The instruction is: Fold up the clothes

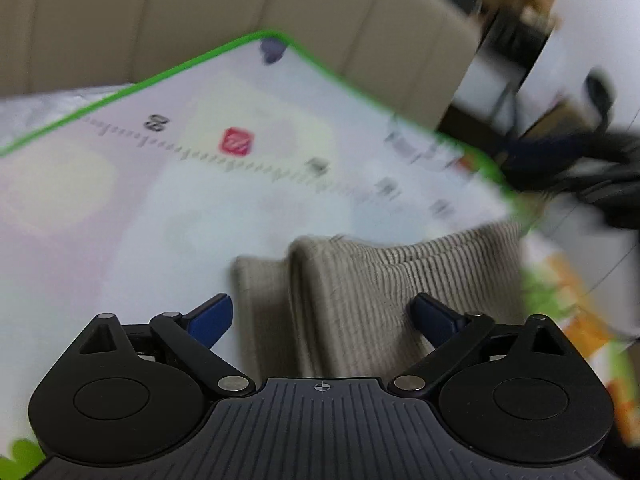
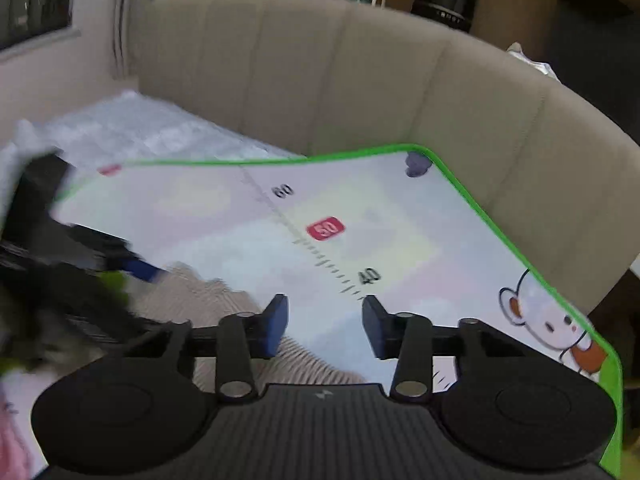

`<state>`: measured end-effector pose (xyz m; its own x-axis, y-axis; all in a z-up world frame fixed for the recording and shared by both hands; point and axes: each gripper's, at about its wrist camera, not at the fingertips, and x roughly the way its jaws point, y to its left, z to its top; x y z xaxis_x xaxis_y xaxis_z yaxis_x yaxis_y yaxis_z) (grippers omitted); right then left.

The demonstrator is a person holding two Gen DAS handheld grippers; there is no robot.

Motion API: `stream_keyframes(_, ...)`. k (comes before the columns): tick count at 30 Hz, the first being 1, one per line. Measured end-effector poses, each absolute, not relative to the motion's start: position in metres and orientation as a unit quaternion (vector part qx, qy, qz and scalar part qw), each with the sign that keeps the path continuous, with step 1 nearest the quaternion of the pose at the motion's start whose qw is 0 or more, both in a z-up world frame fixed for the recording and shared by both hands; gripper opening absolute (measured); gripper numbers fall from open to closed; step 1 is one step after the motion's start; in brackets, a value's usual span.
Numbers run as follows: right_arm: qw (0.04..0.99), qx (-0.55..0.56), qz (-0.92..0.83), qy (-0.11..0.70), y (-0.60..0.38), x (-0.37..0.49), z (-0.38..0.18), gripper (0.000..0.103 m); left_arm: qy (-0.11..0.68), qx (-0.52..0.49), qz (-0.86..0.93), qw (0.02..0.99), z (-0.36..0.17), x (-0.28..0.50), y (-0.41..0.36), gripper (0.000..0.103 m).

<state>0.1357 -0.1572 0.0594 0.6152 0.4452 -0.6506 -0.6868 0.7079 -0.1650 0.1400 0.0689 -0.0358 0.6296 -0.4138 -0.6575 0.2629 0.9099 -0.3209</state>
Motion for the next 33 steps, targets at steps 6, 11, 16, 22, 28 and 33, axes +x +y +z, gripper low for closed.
stream_keyframes(6, 0.863, -0.155, 0.356, 0.324, -0.166, 0.111, 0.035, 0.04, 0.383, -0.09, -0.143, 0.908, -0.033, 0.146, 0.075, 0.1)
stream_keyframes(11, 0.877, -0.117, 0.263, 0.384, -0.155, 0.143, -0.032, 0.049, 0.388, -0.083, -0.138, 0.908, -0.033, 0.146, 0.074, 0.1)
stream_keyframes(16, 0.888, -0.072, 0.244, 0.382, -0.16, 0.153, -0.048, 0.058, 0.392, -0.087, -0.132, 0.906, -0.034, 0.149, 0.076, 0.099)
stream_keyframes(22, 0.894, -0.032, 0.223, 0.387, -0.173, 0.154, -0.055, 0.074, 0.377, -0.093, -0.138, 0.911, -0.022, 0.143, 0.084, 0.099)
stream_keyframes(28, 0.896, -0.009, 0.218, 0.387, -0.18, 0.152, -0.06, 0.078, 0.335, -0.171, -0.224, 0.899, 0.006, 0.117, 0.111, 0.099)
stream_keyframes(33, 0.887, 0.001, 0.184, 0.424, -0.182, 0.161, -0.064, 0.103, 0.379, -0.079, -0.253, 0.887, -0.013, 0.118, 0.065, 0.099)
